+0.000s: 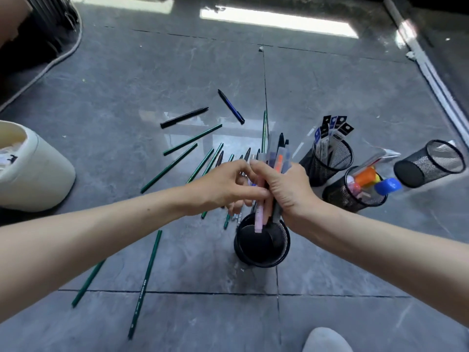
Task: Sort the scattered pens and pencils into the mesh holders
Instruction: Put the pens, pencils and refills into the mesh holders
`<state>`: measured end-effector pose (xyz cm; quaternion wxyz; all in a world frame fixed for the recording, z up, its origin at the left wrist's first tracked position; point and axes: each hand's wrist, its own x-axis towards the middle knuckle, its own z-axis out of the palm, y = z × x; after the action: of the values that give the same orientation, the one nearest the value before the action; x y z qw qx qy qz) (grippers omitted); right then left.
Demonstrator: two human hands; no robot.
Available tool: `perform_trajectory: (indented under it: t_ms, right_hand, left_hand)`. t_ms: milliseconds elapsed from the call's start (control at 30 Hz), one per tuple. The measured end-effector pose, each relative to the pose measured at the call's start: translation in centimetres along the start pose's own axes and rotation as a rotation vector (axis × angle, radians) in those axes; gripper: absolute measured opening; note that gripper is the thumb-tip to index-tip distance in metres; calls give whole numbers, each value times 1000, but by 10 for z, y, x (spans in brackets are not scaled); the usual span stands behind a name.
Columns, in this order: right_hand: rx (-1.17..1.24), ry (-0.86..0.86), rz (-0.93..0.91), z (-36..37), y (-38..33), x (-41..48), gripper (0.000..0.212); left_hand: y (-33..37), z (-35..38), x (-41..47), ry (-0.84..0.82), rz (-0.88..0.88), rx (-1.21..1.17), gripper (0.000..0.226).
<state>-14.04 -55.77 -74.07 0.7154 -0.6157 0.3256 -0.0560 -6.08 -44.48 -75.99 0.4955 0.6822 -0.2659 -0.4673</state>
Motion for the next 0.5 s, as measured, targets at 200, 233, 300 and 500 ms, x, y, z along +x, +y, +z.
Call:
perform_trajectory:
  t_ms: [200,233,300,500]
  right_hand:
    - [-130,-50,-116,2,21,-27,42]
    - [-127,-37,-137,3,26,-28,42]
    - [-176,10,-199,6,36,-29,36]
    - [-391,-17,-280,1,49,-29,21]
  left_hand:
    - [-5,2,-15,-64,64,99,24]
    - [-7,5,-16,-72,86,136,20]
    - [-12,11,-19,-45,144,227,18]
    - [-37,20,-15,177,166,436,17]
